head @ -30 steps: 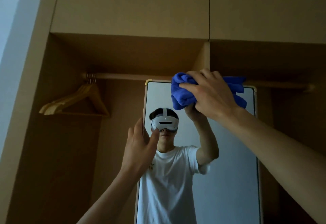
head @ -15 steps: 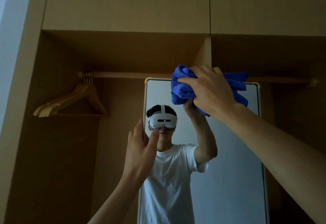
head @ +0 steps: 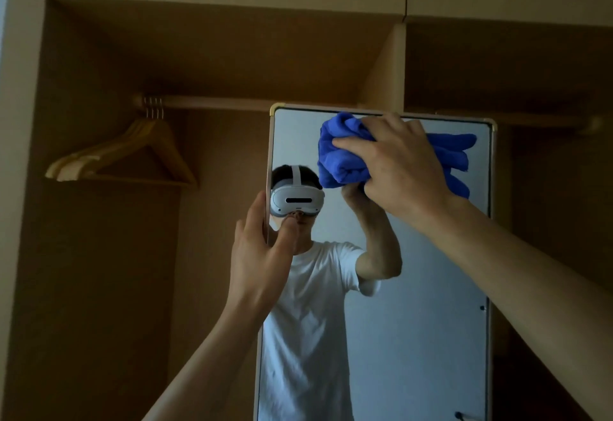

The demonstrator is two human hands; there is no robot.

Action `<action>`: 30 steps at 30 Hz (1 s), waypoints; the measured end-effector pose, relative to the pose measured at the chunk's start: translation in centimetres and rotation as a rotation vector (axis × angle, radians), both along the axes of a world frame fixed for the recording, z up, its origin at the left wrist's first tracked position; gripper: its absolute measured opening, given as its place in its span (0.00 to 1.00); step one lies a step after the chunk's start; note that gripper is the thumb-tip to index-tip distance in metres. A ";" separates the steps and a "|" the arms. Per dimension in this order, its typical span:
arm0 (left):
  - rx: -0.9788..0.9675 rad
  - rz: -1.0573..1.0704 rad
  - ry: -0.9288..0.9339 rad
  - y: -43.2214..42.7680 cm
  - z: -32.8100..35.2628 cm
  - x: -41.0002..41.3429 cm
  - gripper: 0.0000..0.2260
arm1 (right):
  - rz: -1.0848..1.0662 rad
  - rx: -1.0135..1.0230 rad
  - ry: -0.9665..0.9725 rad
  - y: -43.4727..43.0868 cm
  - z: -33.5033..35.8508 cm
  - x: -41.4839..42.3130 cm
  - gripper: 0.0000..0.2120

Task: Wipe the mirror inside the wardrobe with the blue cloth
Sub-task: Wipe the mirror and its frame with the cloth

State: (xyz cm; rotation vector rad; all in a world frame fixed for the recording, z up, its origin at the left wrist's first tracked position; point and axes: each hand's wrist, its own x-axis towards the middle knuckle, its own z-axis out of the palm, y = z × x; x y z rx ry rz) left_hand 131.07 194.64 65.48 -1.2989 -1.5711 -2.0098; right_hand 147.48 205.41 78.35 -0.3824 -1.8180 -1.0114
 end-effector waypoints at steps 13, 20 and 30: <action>-0.067 -0.041 -0.033 -0.9 -0.3 -0.1 0.28 | 0.009 -0.131 -0.067 -0.5 -7.1 0.6 0.27; -0.081 -0.073 -0.037 -1.1 -0.6 -0.2 0.29 | -0.016 -0.179 -0.101 -0.3 -11.2 1.1 0.33; -0.091 -0.103 -0.063 -0.1 -0.7 -0.4 0.29 | -0.049 -0.209 -0.153 0.0 -16.5 1.4 0.35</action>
